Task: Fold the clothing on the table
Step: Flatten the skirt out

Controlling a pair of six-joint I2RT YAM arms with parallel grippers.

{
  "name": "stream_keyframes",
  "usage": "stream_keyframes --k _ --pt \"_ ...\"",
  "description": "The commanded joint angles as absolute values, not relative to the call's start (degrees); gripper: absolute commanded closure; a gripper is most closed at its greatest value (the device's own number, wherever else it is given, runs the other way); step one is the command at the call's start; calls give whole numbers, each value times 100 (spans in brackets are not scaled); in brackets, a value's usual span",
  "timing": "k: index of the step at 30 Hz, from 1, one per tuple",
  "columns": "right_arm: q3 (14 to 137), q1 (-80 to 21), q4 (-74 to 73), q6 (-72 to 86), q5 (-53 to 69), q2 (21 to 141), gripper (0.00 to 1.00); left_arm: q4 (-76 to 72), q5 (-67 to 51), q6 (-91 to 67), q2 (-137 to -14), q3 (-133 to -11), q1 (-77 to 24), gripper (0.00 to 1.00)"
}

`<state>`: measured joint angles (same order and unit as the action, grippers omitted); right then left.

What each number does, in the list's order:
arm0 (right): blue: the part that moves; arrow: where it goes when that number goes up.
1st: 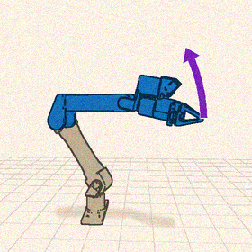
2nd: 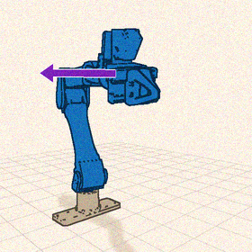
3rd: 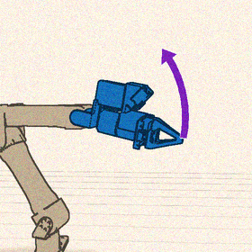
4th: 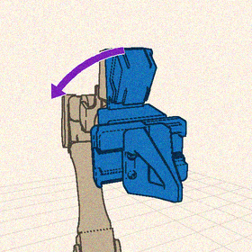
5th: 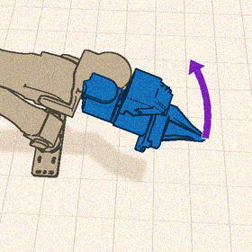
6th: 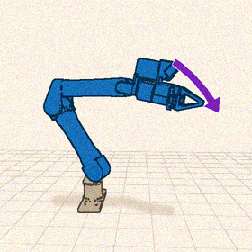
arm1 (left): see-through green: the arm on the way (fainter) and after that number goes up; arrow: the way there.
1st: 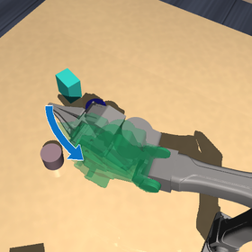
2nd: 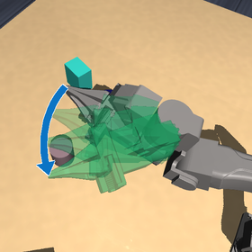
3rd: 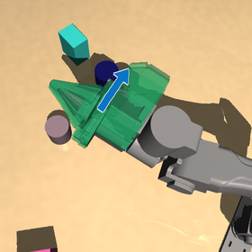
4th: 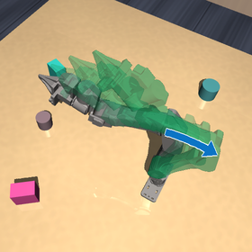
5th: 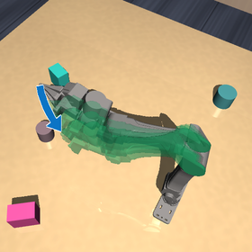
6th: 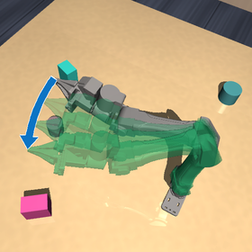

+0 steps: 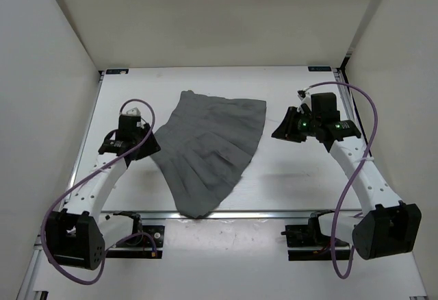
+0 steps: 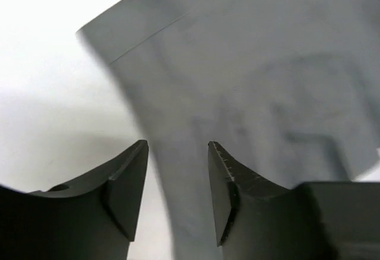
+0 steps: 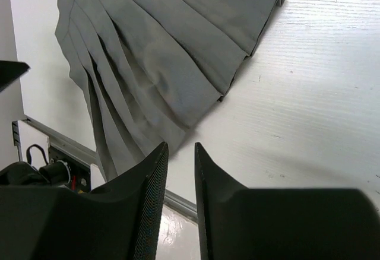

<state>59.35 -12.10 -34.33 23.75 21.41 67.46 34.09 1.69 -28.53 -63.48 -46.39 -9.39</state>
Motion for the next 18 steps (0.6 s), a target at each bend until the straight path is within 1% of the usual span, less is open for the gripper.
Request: stream_keyframes --k 1,2,3,4,5,8,9,18 --pt "6151 -1186 -3278 2259 2268 6864 70 3499 97 -3049 -6231 -4298 -625 42" --pt "6187 -1230 -3296 2241 2268 6943 70 3446 27 -3172 -6327 -4228 -467 42" --pt "6222 -1222 -3296 2215 2233 6943 71 3324 44 -3251 -6398 -4228 -414 44" --pt "6240 -1256 -3331 2232 2293 6969 71 3244 44 -3409 -6572 -4201 -291 51" --pt "6266 -1274 -3340 2198 2303 6970 71 3087 27 -3584 -6792 -4132 -125 52" --pt "6258 -1335 -3322 2206 2346 7014 71 2699 -88 -3910 -7197 -4000 289 53" --pt "6223 -1249 -3348 2189 2338 6935 70 2559 -88 -4042 -7303 -3982 377 54" --pt "6064 -897 -3577 2083 2391 6671 70 1662 149 -4587 -8068 -4095 316 56"
